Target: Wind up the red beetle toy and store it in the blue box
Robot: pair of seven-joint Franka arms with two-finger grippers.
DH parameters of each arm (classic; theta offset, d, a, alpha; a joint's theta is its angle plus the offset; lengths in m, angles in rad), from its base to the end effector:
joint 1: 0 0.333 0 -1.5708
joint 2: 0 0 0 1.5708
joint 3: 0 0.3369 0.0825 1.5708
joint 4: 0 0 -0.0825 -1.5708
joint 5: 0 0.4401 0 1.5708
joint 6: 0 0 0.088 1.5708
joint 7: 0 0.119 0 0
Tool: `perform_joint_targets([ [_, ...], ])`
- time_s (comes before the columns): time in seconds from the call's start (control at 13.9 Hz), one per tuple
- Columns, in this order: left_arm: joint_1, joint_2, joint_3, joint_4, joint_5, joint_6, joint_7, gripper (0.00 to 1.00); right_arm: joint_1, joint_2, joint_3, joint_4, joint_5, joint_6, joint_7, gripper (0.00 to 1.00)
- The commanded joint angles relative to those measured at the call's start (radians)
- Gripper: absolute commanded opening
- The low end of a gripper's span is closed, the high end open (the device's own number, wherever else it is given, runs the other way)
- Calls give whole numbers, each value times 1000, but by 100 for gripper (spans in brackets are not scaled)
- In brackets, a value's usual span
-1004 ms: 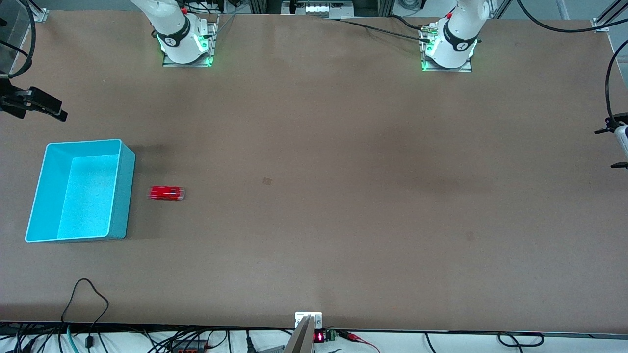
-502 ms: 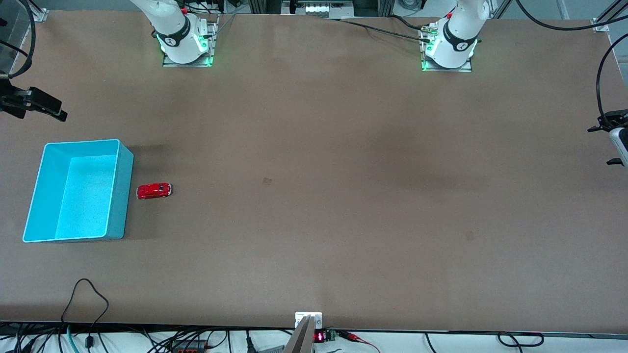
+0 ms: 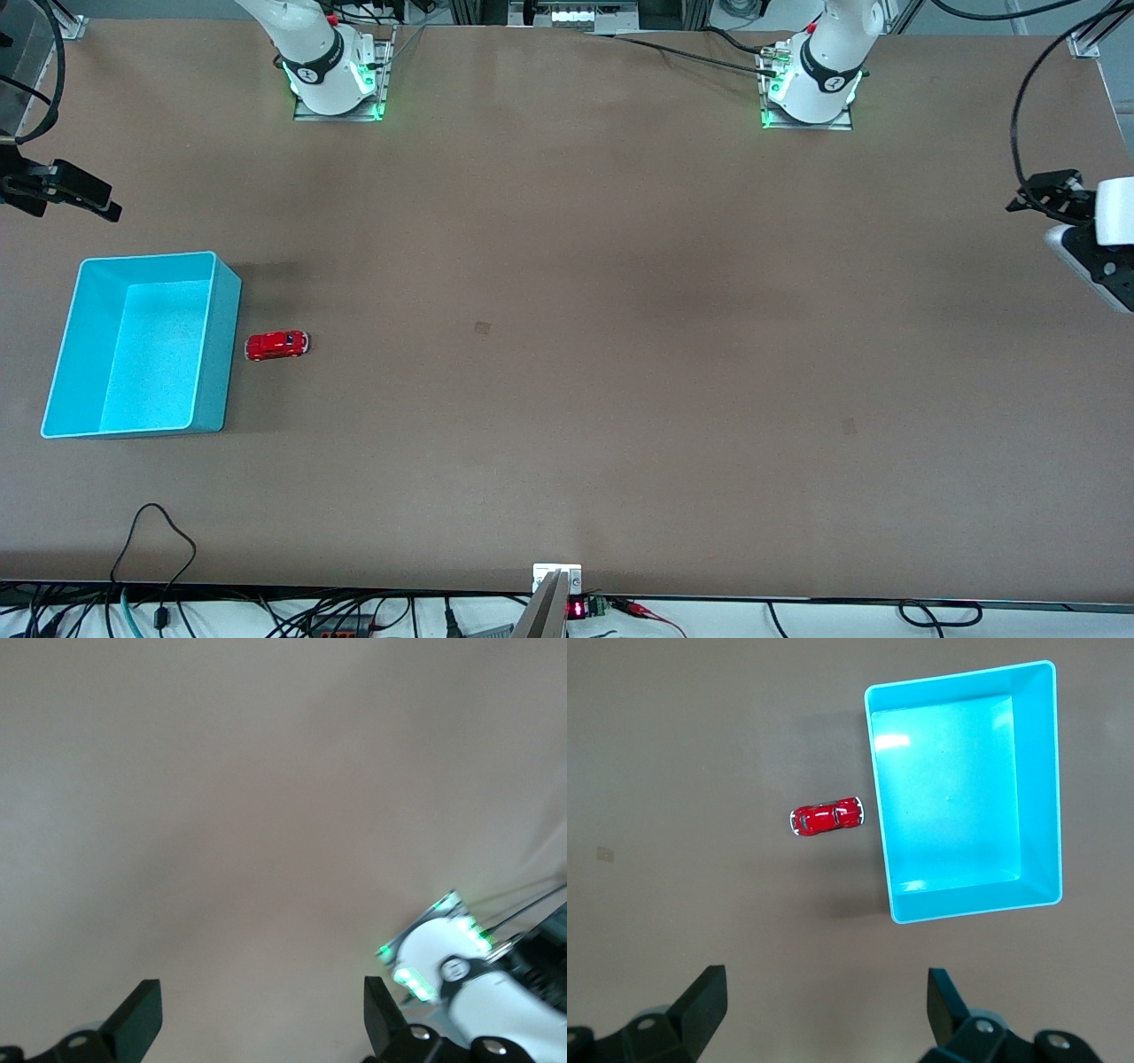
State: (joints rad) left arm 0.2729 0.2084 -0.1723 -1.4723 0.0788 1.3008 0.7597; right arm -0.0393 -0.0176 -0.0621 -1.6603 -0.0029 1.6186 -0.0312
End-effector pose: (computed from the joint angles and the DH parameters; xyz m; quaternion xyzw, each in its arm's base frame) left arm 0.6286 0.0840 0.5379 0.9298 -0.3162 -0.1792 0.0585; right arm 0.6034 -0.0620 0.6009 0.9993 -0.0350 -0.0121 0.0001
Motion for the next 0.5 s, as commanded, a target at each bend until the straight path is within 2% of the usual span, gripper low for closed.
perform_joint_targets([
  [0.0,-86,-66,-13,-17,-2,-25,-219,100,-25,25,2,8,18,11,-7,100],
  [0.07,-154,-70,49,-17,-2,-21,-285,100,-24,42,2,13,18,12,-6,100],
  [0.22,-246,-102,126,-39,-5,3,-361,100,-19,62,4,28,17,12,-9,100],
  [0.29,-291,-141,167,-78,-5,97,-411,100,-19,76,4,31,18,12,-9,100],
  [0.43,-307,-257,182,-245,-13,307,-631,100,-17,120,7,33,18,14,-9,100],
])
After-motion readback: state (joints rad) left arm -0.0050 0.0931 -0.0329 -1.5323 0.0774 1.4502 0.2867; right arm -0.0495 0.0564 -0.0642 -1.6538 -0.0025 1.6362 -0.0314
